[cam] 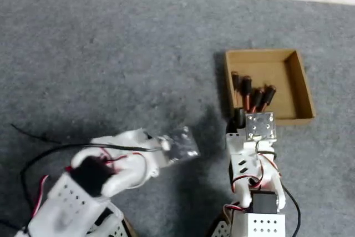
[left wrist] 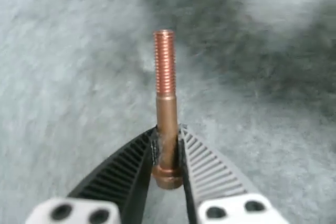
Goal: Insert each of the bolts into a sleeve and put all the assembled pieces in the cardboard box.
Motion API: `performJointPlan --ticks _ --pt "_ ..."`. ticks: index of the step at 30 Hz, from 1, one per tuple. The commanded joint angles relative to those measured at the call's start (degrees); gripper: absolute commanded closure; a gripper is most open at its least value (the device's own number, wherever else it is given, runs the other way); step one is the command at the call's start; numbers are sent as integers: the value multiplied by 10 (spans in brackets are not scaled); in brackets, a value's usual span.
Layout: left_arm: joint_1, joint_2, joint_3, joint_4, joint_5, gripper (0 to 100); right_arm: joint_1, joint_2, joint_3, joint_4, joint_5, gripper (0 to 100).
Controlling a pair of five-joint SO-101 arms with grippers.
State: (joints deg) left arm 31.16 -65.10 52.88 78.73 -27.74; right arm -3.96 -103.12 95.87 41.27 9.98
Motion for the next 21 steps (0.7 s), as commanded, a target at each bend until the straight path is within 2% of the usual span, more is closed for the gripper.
performJointPlan --ticks 1,4,10,15,18,21 --pt "-96 -64 9 0 4 994 4 -7 47 0 6 994" --pt "-158 -86 22 0 -19 994 4 -7 47 0 6 994" --pt "-231 -89 66 -2 -201 994 4 -7 47 0 6 994" --pt "-303 -82 99 -69 -327 995 4 -7 47 0 6 994" --pt "-334 -22 100 -107 -365 995 4 -7 47 0 6 994" --pt "-343 95 72 -134 -381 995 4 -7 47 0 6 994"
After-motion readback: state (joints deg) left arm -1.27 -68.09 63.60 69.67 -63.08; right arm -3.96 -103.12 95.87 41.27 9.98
